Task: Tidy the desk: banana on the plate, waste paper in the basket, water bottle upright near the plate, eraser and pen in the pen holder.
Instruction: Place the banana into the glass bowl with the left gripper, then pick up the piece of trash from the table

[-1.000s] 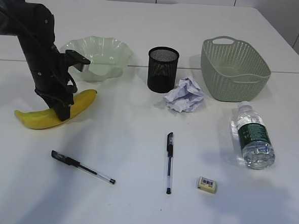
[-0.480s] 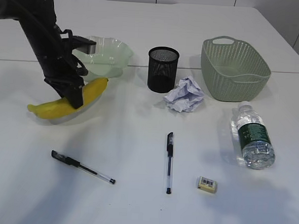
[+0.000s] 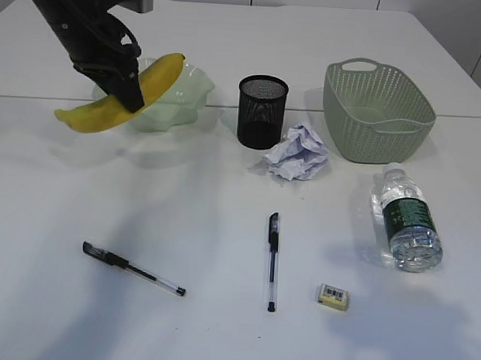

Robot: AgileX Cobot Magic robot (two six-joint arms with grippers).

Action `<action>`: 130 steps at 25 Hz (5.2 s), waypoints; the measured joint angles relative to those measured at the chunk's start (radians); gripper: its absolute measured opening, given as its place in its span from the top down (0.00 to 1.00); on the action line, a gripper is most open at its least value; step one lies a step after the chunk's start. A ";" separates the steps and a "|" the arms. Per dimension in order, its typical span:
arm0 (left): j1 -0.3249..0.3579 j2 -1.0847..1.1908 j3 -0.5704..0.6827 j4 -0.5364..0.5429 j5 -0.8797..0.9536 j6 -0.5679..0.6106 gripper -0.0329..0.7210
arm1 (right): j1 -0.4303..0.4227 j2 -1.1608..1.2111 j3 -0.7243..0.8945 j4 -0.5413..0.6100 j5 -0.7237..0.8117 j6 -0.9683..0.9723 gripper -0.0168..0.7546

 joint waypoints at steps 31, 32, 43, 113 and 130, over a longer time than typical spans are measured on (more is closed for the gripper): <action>0.000 0.027 -0.095 -0.109 -0.482 0.001 0.57 | 0.000 0.000 0.000 0.000 0.009 0.000 0.30; 0.000 0.040 -0.095 -0.112 -0.497 0.001 0.57 | 0.000 0.000 0.000 0.000 0.009 0.000 0.30; 0.000 0.147 -0.095 -0.130 -0.648 0.001 0.57 | 0.000 0.000 0.000 0.021 0.009 0.000 0.30; 0.026 0.060 -0.095 -0.016 -0.259 -0.097 0.44 | 0.000 0.000 0.000 0.049 0.036 0.000 0.30; 0.026 -0.045 -0.095 0.185 0.020 -0.433 0.44 | 0.000 0.000 0.000 0.049 0.049 -0.021 0.30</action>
